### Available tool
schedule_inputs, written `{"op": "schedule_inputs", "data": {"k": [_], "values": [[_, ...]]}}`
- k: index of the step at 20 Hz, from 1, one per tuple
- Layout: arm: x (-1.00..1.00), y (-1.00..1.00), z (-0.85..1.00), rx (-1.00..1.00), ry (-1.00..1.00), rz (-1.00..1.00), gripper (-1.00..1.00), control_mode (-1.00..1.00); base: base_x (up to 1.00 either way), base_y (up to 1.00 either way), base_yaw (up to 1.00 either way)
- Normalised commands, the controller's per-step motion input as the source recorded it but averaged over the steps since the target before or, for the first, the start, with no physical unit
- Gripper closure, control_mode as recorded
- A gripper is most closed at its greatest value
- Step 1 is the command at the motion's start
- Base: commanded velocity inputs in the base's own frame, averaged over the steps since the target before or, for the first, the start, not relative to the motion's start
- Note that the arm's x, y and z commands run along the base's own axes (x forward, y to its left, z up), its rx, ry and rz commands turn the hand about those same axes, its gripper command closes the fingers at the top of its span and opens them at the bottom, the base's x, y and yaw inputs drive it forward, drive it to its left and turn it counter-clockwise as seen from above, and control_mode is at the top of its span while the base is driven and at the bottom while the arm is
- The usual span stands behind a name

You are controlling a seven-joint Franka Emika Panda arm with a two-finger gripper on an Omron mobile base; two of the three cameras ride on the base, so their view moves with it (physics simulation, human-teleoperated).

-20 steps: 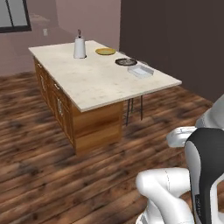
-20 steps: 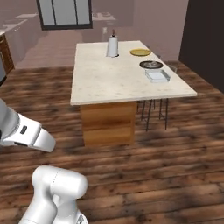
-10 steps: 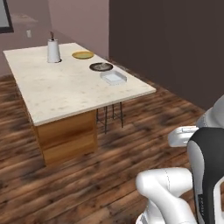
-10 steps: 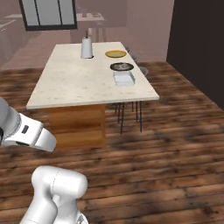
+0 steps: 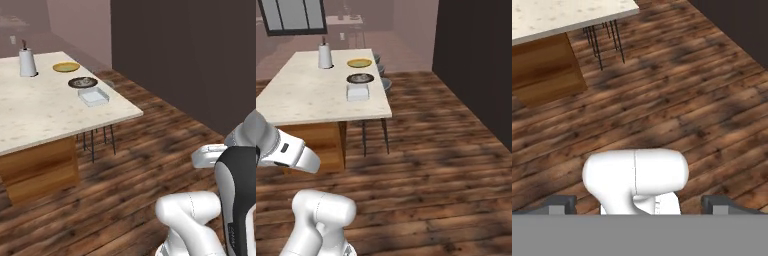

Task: Place two dumplings into each of the tupperware containers and then place the containers in the fridge.

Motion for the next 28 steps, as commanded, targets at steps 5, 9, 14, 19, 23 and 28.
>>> {"op": "schedule_inputs", "data": {"k": [5, 9, 14, 19, 23, 28], "values": [[0.00, 0.00, 0.00, 0.00, 0.00, 0.00, -1.00, 1.00, 0.54, -1.00, 0.01], [0.00, 0.00, 0.00, 0.00, 0.00, 0.00, -1.00, 1.00, 0.61, -1.00, 0.02], [0.00, 0.00, 0.00, 0.00, 0.00, 0.00, -1.00, 1.00, 0.94, -0.80, 0.19], [0.00, 0.00, 0.00, 0.00, 0.00, 0.00, -1.00, 1.00, 1.00, -0.73, 0.30], [0.00, 0.00, 0.00, 0.00, 0.00, 0.00, -1.00, 1.00, 0.89, -0.72, 0.29], [0.00, 0.00, 0.00, 0.00, 0.00, 0.00, -1.00, 1.00, 0.79, -0.77, 0.30]]}}
